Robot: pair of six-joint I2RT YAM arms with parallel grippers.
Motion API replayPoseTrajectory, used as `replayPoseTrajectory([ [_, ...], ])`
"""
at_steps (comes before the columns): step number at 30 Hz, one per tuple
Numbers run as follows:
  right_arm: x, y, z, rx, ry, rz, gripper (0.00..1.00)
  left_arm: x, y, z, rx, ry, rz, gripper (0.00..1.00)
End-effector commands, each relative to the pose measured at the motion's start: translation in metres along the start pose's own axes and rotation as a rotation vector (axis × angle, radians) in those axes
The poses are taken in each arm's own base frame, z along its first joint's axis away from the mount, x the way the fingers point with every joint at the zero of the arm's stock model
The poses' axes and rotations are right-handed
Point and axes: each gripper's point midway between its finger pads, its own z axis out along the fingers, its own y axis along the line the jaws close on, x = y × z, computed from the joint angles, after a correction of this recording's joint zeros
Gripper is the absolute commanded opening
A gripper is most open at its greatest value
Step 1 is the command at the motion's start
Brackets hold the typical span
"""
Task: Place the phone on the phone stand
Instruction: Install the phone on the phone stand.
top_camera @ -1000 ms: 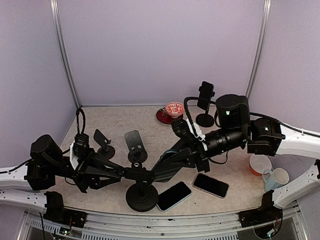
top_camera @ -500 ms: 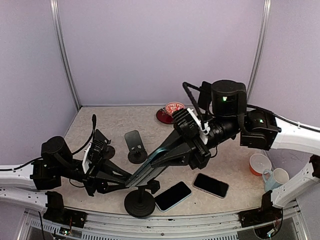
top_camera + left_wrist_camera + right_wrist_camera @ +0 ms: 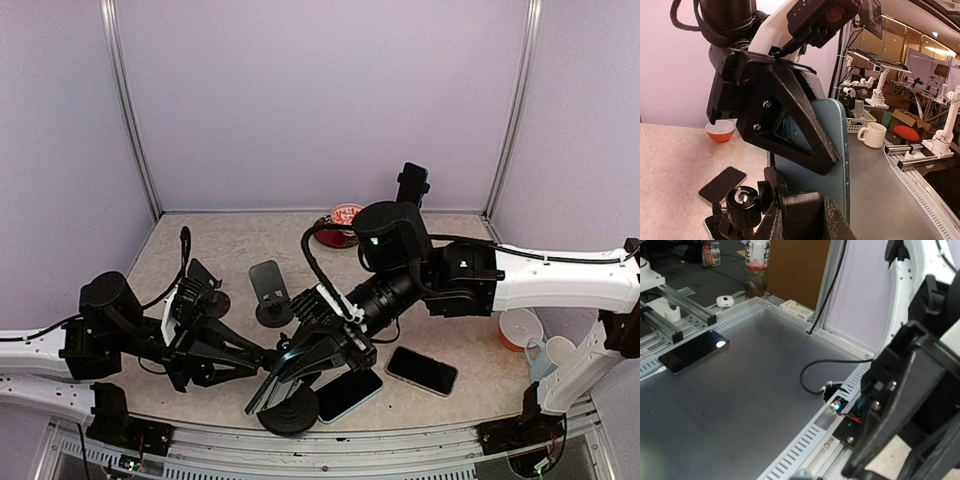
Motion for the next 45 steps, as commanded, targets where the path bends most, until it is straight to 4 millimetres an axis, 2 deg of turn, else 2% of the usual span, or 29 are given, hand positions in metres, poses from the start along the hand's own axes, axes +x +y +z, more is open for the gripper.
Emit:
replayPoseTrajectory([
  [1,-0.012,-0.001,-0.005,0.011,-0.027,-0.053,0.0,-0.057,-0.02,-0.004,0.062,-0.176,0.128,0.0],
  [4,-0.001,-0.005,-0.01,0.034,-0.011,-0.029,0.0,-0.061,-0.022,-0.005,0.07,-0.18,0.135,0.0],
  [6,0.006,-0.011,-0.019,0.067,-0.007,0.005,0.0,-0.062,-0.025,-0.006,0.073,-0.181,0.138,0.0],
  [13,0.054,-0.038,-0.046,0.197,0.114,0.186,0.0,-0.065,-0.026,-0.011,0.061,-0.187,0.143,0.0],
  [22,0.1,-0.048,-0.047,0.222,0.22,0.314,0.0,-0.066,-0.024,-0.004,0.065,-0.173,0.142,0.0],
  [33,0.125,-0.058,-0.039,0.232,0.286,0.386,0.0,-0.065,-0.022,-0.003,0.047,-0.167,0.143,0.0],
  [39,0.142,-0.073,-0.046,0.289,0.345,0.46,0.0,-0.063,-0.018,-0.002,0.027,-0.156,0.135,0.0],
  [45,0.169,-0.079,-0.056,0.335,0.416,0.544,0.0,-0.062,-0.02,-0.004,0.029,-0.155,0.132,0.0],
])
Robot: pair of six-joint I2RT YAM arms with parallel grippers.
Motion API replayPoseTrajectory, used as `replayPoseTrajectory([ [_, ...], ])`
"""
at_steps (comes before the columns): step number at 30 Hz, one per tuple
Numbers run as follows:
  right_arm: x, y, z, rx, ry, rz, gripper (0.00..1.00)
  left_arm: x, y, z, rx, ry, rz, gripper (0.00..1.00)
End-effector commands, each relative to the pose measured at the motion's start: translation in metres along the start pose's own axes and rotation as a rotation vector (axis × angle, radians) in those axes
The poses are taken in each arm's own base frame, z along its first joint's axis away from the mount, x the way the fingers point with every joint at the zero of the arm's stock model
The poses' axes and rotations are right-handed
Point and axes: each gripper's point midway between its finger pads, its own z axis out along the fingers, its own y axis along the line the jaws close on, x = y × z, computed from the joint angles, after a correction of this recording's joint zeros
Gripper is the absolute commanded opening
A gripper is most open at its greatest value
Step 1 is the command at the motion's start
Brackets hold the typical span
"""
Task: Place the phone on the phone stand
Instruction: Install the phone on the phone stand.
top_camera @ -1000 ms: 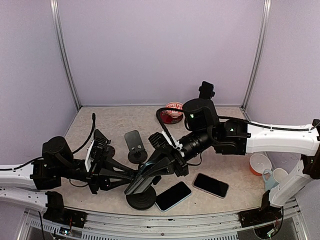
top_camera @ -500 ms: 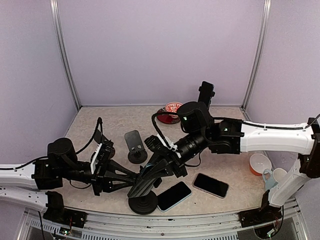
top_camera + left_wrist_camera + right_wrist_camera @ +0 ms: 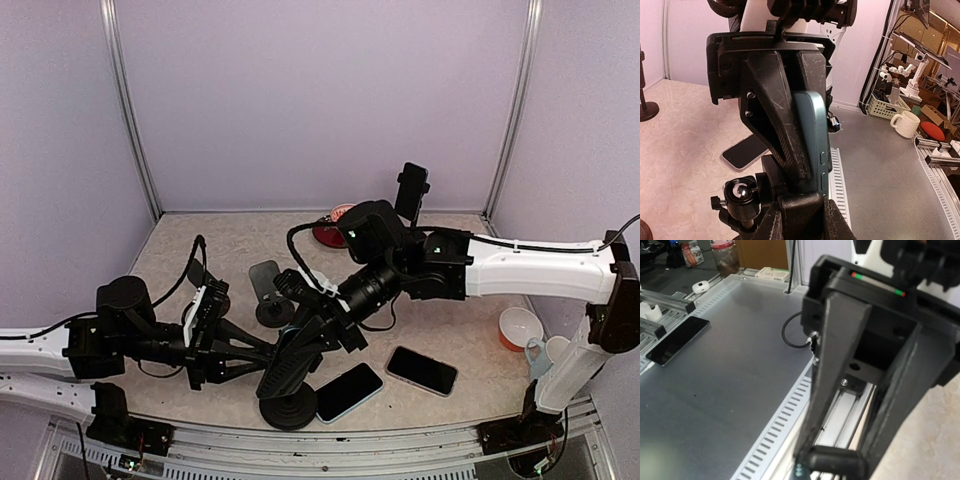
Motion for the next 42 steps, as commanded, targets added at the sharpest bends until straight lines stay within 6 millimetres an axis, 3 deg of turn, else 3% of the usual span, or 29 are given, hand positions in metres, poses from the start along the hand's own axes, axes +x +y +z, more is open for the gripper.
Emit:
replayPoseTrajectory([
  [1,0.099,-0.067,-0.025,0.29,0.278,0.298,0.0,-0.092,-0.058,-0.026,0.205,-0.287,0.19,0.0],
  [8,0.1,-0.077,-0.034,0.345,0.294,0.306,0.0,-0.091,-0.06,-0.027,0.214,-0.281,0.181,0.0],
  [26,0.137,-0.087,-0.048,0.356,0.336,0.394,0.0,-0.099,-0.08,-0.044,0.304,-0.29,0.16,0.0],
  [36,0.153,-0.083,-0.049,0.351,0.389,0.406,0.0,-0.106,-0.064,-0.042,0.215,-0.283,0.104,0.0],
  [42,0.158,-0.083,-0.049,0.348,0.404,0.414,0.0,-0.113,-0.067,-0.059,0.232,-0.344,0.124,0.0],
])
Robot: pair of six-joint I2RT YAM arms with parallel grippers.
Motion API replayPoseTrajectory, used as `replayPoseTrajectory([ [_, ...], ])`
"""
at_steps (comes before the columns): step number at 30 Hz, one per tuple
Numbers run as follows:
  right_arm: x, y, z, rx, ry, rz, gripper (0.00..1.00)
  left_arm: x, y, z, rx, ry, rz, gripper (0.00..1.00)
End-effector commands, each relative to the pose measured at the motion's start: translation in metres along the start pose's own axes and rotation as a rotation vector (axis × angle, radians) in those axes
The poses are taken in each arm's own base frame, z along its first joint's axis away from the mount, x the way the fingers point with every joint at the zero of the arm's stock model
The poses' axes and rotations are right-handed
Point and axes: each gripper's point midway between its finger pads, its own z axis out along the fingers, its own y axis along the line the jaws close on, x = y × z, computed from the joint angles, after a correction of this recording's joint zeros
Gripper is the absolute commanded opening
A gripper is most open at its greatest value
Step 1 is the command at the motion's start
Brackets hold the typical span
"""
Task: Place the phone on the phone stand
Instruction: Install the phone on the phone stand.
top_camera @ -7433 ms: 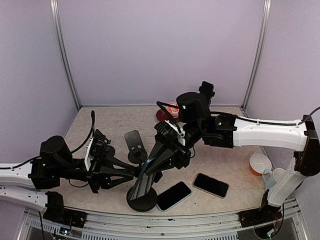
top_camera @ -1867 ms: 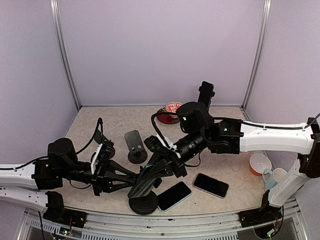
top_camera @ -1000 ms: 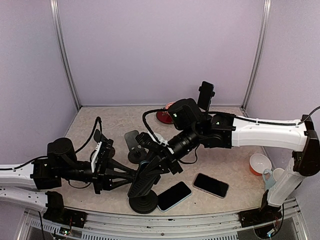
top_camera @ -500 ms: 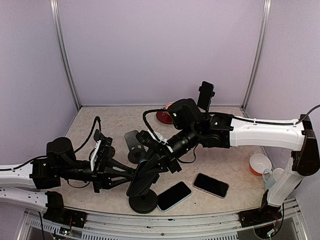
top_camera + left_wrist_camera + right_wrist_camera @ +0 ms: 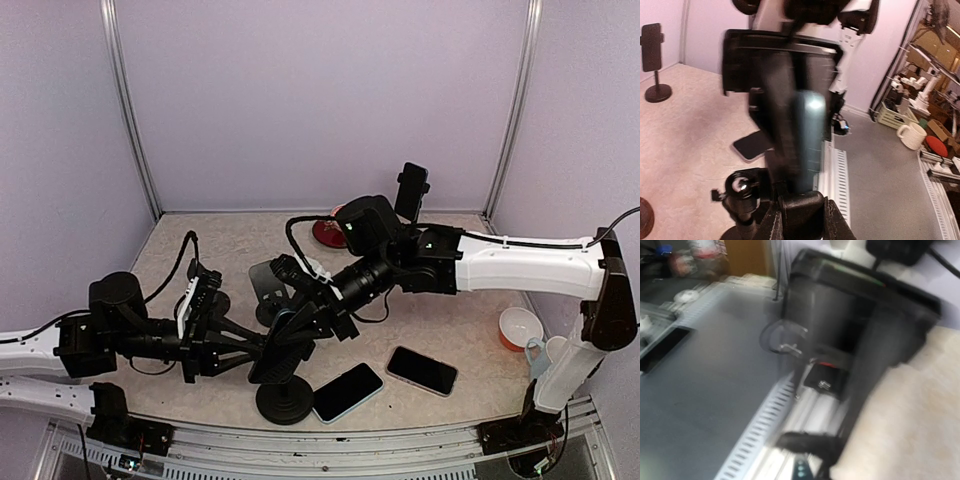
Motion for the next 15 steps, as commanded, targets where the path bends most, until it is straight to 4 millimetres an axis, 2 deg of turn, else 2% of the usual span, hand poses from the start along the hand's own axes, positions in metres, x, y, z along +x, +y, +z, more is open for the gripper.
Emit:
replayPoseTrajectory([
  [1,0.151,-0.066,-0.047,0.335,0.418,0.381,0.0,-0.101,-0.088,-0.057,0.346,-0.35,0.192,0.0],
  [4,0.154,-0.066,-0.048,0.335,0.431,0.388,0.0,-0.1,-0.084,-0.058,0.346,-0.353,0.178,0.0],
  [7,0.151,-0.067,-0.047,0.33,0.419,0.391,0.0,-0.094,-0.076,-0.05,0.322,-0.32,0.155,0.0],
  [9,0.143,-0.069,-0.044,0.327,0.407,0.383,0.0,-0.088,-0.073,-0.042,0.322,-0.294,0.14,0.0],
  [15,0.101,-0.054,-0.012,0.259,0.385,0.291,0.0,-0.078,-0.061,-0.021,0.278,-0.266,0.116,0.0],
])
